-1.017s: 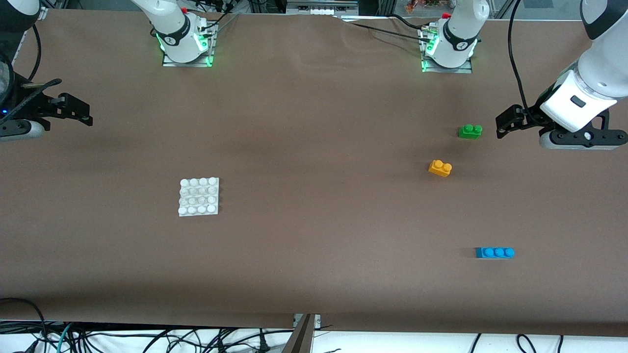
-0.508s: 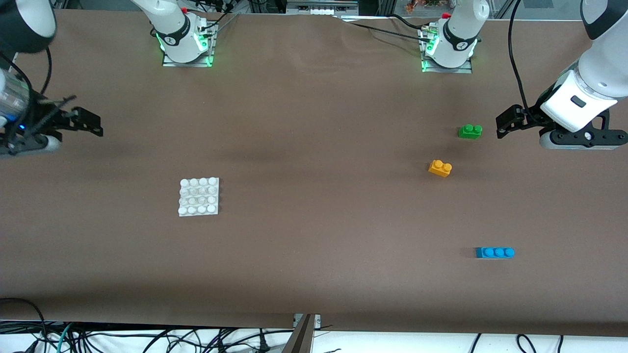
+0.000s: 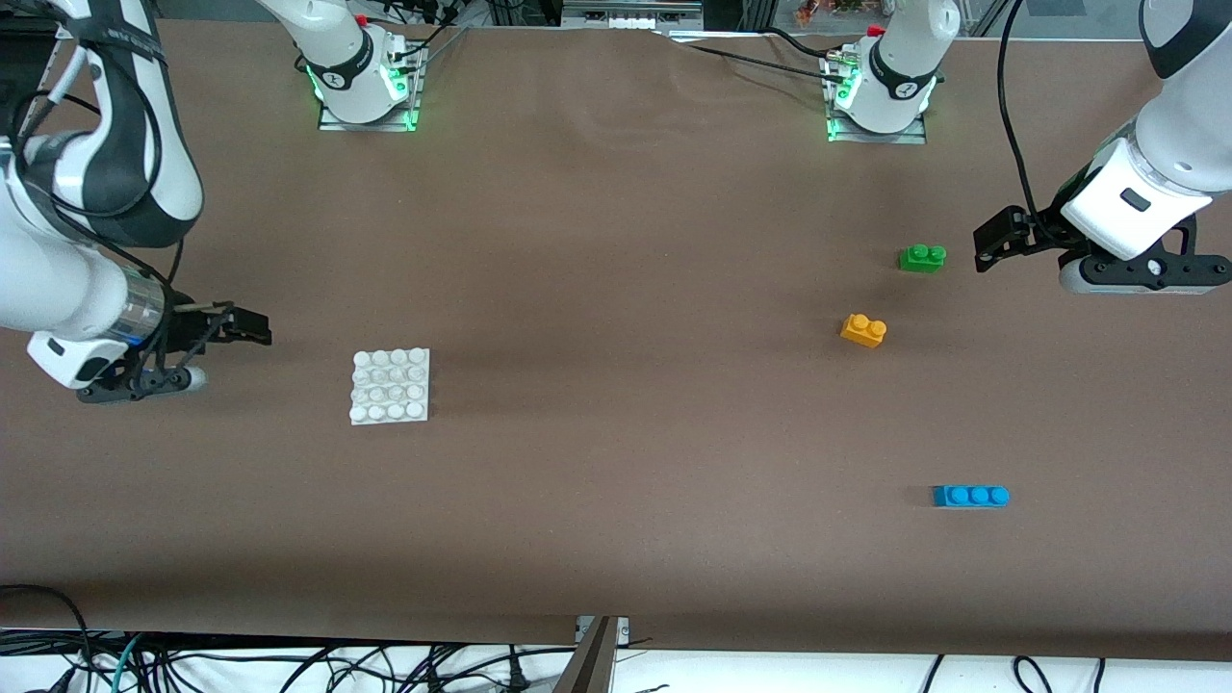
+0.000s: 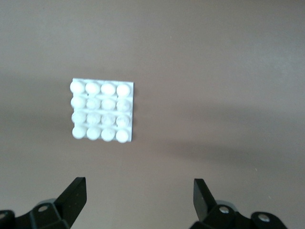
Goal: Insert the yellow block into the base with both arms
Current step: 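Move the right gripper down onto the white base plate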
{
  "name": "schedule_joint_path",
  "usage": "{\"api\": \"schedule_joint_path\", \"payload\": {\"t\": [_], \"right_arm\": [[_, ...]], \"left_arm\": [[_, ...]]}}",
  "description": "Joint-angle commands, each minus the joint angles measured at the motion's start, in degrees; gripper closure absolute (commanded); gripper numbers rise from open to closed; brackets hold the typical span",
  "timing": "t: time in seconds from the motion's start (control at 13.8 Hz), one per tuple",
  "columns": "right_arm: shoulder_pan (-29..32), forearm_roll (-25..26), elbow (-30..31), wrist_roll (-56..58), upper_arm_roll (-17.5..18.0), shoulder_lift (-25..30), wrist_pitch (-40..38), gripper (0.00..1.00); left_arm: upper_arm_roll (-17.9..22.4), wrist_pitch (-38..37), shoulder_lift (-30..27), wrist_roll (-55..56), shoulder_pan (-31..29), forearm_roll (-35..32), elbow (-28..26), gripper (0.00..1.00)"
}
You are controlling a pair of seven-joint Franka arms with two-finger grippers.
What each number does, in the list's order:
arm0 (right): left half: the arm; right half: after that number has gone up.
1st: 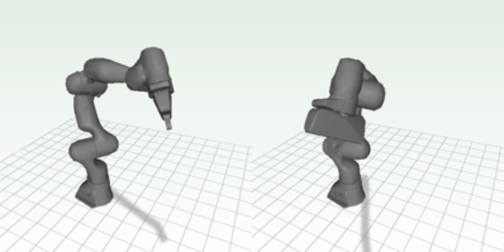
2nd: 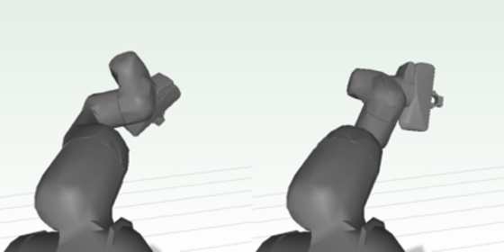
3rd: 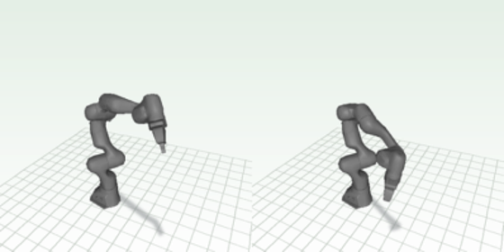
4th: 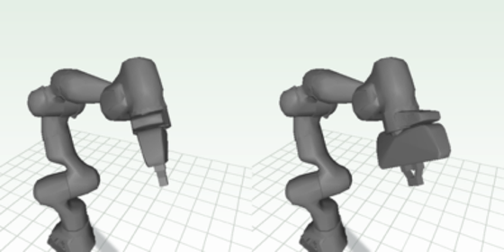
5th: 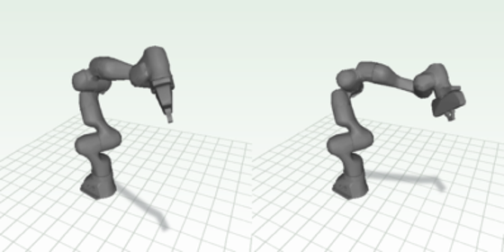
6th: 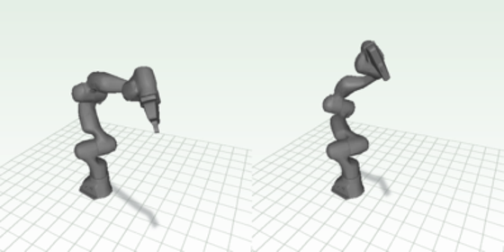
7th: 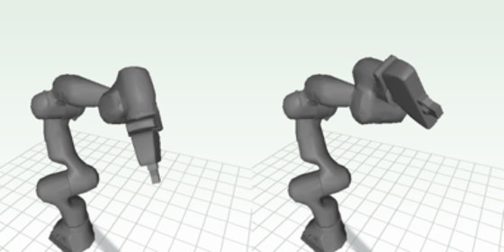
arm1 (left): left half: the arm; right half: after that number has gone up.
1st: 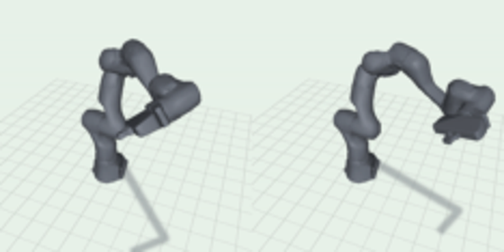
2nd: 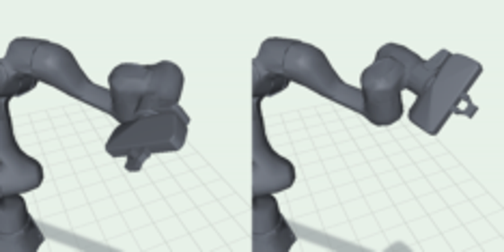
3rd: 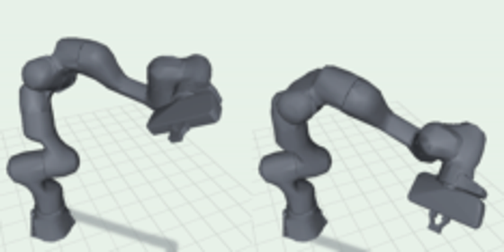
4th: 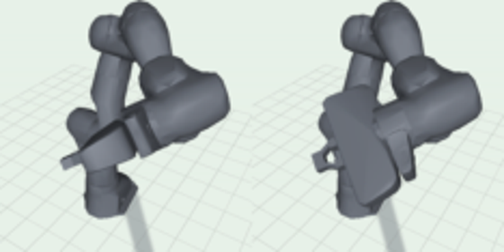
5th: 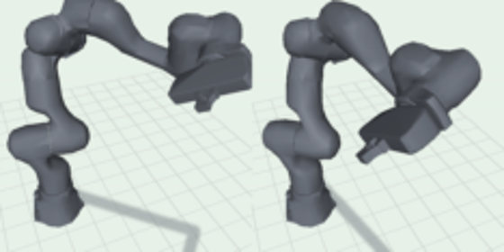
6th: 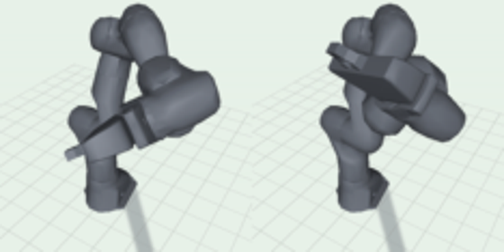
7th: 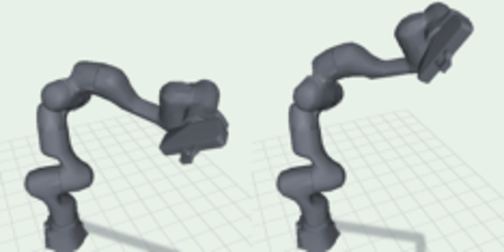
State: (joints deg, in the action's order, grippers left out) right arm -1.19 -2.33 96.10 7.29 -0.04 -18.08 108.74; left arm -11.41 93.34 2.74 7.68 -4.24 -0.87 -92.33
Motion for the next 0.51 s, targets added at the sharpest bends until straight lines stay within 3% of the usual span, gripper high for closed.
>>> {"api": "schedule_joint_path", "payload": {"t": [0.0, 0.29, 0.44], "right_arm": [[-0.66, -0.83, 3.91, -1.40, -0.05, 0.51, 5.24, 0.01], [-1.10, -0.74, 14.96, -1.40, 0.04, 0.33, 22.00, 0.01], [-1.10, -1.01, 16.75, -1.49, 0.12, -1.68, 27.03, 0.01]], "left_arm": [[-0.02, -1.05, 0.69, 0.05, -0.07, -0.09, 1.63, 0.00], [-0.02, -1.14, 0.69, 0.14, -0.42, -0.09, 1.63, 0.00], [-0.02, -1.14, 0.69, 0.05, -0.42, -0.09, 1.63, 0.00]]}}
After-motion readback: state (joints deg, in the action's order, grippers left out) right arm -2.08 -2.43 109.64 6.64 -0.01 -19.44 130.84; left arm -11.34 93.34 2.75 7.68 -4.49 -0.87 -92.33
